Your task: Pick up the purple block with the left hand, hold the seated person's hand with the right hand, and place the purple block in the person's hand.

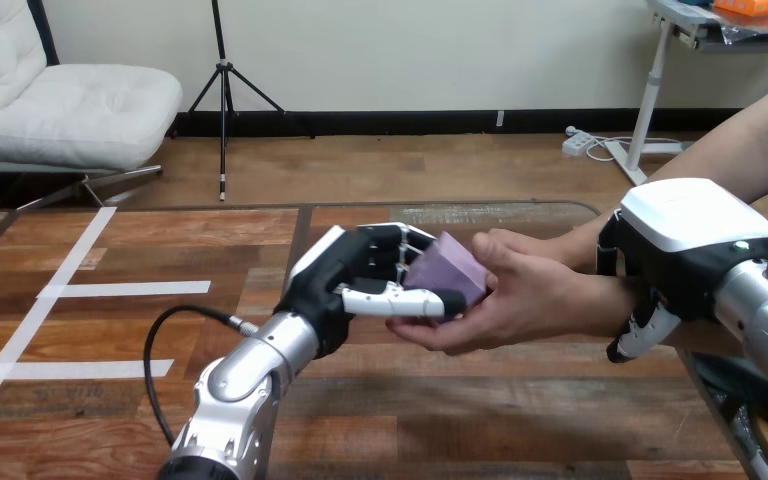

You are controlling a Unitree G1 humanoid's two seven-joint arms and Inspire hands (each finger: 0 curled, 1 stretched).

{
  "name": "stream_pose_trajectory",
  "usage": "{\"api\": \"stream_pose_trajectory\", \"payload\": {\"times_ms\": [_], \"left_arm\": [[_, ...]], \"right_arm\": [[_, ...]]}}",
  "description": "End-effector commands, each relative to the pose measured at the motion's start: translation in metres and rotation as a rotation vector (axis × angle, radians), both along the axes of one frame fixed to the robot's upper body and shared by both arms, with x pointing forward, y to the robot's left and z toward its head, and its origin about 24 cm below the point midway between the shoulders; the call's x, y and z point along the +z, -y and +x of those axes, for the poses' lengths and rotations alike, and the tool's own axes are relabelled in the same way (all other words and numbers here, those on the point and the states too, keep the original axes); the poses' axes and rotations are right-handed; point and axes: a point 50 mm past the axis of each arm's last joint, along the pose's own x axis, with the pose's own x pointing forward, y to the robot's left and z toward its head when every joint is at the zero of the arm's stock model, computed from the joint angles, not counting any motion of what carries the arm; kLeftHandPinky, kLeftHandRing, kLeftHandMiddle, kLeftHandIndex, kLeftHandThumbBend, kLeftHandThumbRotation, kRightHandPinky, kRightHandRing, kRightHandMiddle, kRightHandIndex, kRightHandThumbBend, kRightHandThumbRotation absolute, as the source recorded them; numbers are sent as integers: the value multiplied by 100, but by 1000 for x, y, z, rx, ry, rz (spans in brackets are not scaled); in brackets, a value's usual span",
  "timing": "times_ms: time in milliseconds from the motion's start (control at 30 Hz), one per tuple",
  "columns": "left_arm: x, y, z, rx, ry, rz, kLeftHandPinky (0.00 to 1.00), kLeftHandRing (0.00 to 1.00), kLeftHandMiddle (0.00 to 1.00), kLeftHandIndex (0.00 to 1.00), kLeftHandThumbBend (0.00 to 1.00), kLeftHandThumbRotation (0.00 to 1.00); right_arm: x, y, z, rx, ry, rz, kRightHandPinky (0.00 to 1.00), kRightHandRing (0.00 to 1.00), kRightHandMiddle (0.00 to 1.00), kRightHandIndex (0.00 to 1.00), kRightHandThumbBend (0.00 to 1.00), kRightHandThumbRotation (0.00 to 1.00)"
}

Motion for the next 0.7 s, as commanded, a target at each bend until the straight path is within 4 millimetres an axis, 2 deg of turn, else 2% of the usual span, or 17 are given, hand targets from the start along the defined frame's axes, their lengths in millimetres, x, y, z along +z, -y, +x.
{"api": "stream_pose_trajectory", "payload": {"times_ms": [0, 667], "left_arm": [[30, 20, 15, -88, 110, 45, 30, 35, 43, 46, 82, 7], [32, 36, 13, -143, 121, 66, 30, 35, 43, 46, 82, 9]], "right_arm": [[47, -8, 7, 39, 193, -16, 27, 33, 42, 49, 81, 0], [54, -10, 7, 50, 215, -28, 24, 31, 40, 49, 80, 0]]}}
